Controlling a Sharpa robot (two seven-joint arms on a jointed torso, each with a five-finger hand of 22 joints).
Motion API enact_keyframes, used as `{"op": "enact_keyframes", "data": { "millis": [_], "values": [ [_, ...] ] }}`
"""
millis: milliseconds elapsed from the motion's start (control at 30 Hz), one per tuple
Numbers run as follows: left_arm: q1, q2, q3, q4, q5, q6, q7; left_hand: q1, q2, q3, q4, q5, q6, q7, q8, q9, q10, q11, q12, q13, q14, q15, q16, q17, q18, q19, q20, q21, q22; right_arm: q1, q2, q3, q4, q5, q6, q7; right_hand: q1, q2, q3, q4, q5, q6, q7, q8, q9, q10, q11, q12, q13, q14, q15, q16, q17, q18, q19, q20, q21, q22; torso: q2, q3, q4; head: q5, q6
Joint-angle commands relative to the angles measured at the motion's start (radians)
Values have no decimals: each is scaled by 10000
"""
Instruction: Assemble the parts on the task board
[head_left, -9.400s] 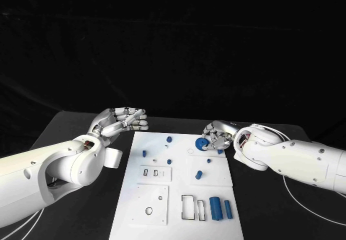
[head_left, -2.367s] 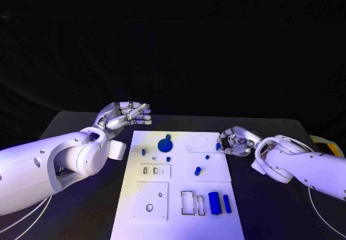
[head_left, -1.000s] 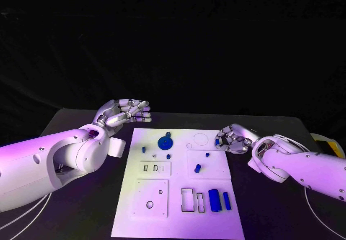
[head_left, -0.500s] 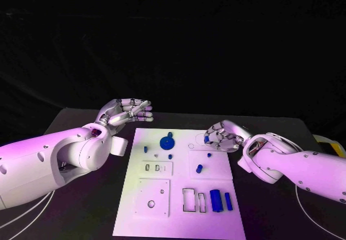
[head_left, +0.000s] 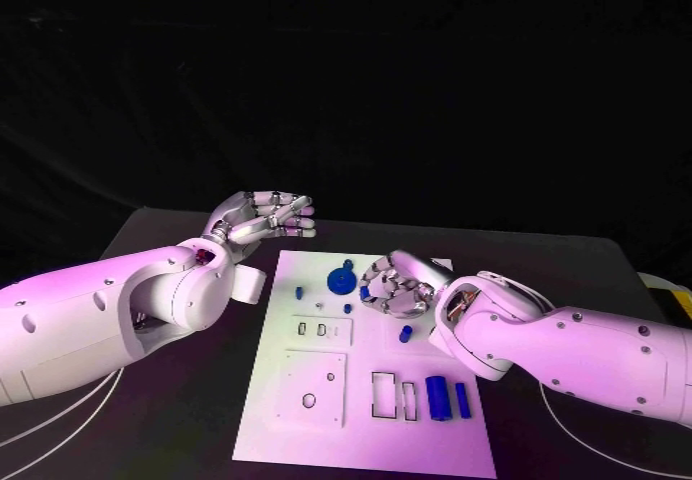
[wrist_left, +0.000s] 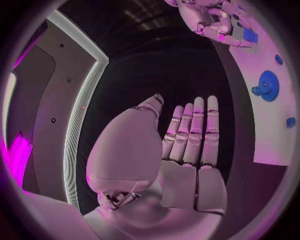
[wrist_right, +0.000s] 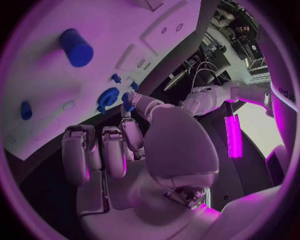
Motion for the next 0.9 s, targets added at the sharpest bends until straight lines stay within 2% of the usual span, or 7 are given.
{"op": "enact_keyframes", "data": {
  "millis": [33, 133, 300, 433, 533, 900],
  "values": [
    [6, 52, 6, -6, 21, 186, -27, 70, 8, 63, 4, -3, -32, 41, -19, -2, 45, -11, -61, -4, -69, -20, -49, 9, 124, -36, 25, 66, -16, -93, 258, -23, 0, -932, 217, -686, -59, 63, 51, -10, 28, 75, 19, 227, 184, -3, 42, -39, -1, 874, -16, 15, 1828, -116, 364, -62, 35, 1876, -19, -9, 26, 5, -66],
    [6, 76, 5, -9, 21, 192, -41, 70, 8, 63, 4, -3, -32, 41, -19, -2, 45, -11, -61, -4, -69, -20, -49, 9, 124, -36, 25, 66, -16, -192, 498, -39, -31, -1234, 273, -850, -108, 26, 45, -22, 15, 62, 22, 237, 190, -15, 44, -51, -16, 870, -13, 9, 1810, -115, 361, -60, 32, 1874, -13, -15, 33, 17, -66],
    [7, 94, 5, -5, 21, 196, -60, 70, 8, 63, 4, -3, -32, 41, -19, -2, 45, -11, -61, -4, -69, -20, -49, 9, 124, -36, 25, 66, -16, -355, 798, -68, -138, -1612, 406, -1059, -116, 22, 45, -24, 12, 60, 22, 239, 191, -23, 45, -58, -26, 864, -12, 2, 1784, -112, 355, -59, 24, 1868, -1, 2, 23, 60, -85],
    [7, 100, 5, 3, 21, 192, -72, 80, 7, 66, 5, -5, -25, 35, -14, 0, 56, -16, -62, -2, -72, -22, -52, 14, 124, -40, 26, 67, -17, -507, 959, -85, -206, -1897, 496, -1193, -163, 8, 43, -19, -3, 51, 26, 247, 194, -28, 48, -62, -30, 863, -10, -1, 1776, -108, 346, -57, 13, 1858, 2, 2, 31, 77, -107],
    [7, 96, 5, 7, 21, 191, -80, 82, 6, 67, 5, -5, -24, 35, -14, 0, 57, -16, -63, -2, -74, -22, -54, 15, 123, -42, 26, 67, -17, -589, 1065, -93, -247, -2039, 516, -1240, -163, 8, 43, -19, -3, 51, 26, 247, 194, -28, 48, -62, -30, 863, -10, -1, 1776, -108, 346, -57, 13, 1858, -3, 5, 10, 123, -137],
    [7, 97, 5, 13, 21, 205, -92, 84, 5, 67, 6, -5, -22, 34, -13, 1, 60, -17, -63, -2, -78, -21, -57, 16, 122, -45, 27, 66, -18, -723, 1353, -107, -415, -2294, 505, -1294, -255, -26, 36, -11, -2, 38, 29, 264, 201, -21, 53, -56, -18, 860, -7, -6, 1764, -117, 371, -53, 39, 1885, 0, 3, 24, 184, -176]
  ]
}}
